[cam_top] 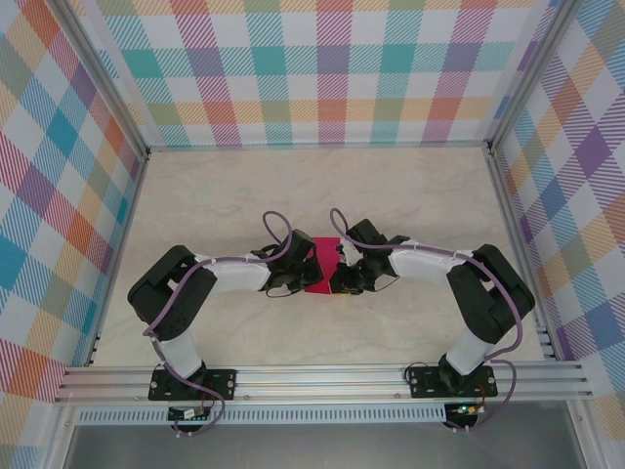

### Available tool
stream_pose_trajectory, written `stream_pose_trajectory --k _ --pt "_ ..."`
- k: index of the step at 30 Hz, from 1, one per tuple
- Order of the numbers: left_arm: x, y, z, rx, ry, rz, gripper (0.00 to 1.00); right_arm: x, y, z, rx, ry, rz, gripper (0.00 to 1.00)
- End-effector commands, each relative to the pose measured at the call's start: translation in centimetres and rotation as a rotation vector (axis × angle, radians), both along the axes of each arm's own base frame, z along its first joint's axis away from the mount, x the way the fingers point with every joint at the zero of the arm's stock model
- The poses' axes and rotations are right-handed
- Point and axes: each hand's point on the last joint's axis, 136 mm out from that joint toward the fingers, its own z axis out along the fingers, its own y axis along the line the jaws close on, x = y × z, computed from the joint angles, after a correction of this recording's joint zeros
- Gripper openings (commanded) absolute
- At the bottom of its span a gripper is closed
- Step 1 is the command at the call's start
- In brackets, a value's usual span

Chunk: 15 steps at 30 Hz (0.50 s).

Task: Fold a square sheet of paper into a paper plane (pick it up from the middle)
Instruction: Fold the triangle a second time at the center of the table.

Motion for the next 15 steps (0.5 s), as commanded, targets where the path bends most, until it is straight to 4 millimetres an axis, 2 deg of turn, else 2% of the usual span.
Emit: stream_pose_trajectory --k 1,7,15 --pt "-0.1 0.6 -0.1 0.014 0.023 0.015 0.07 0.7 0.9 1.2 0.033 -0.008 -0.006 0.15" --pt "-0.2 0.7 0.1 0.009 0.016 0.010 0.07 1.4 1.3 1.6 0.036 -0.021 -0.020 0.15" --pt "-0.2 0.6 0.3 0.005 0.014 0.006 0.07 1.5 0.7 -0.1 -0.028 0.009 -0.040 0.15"
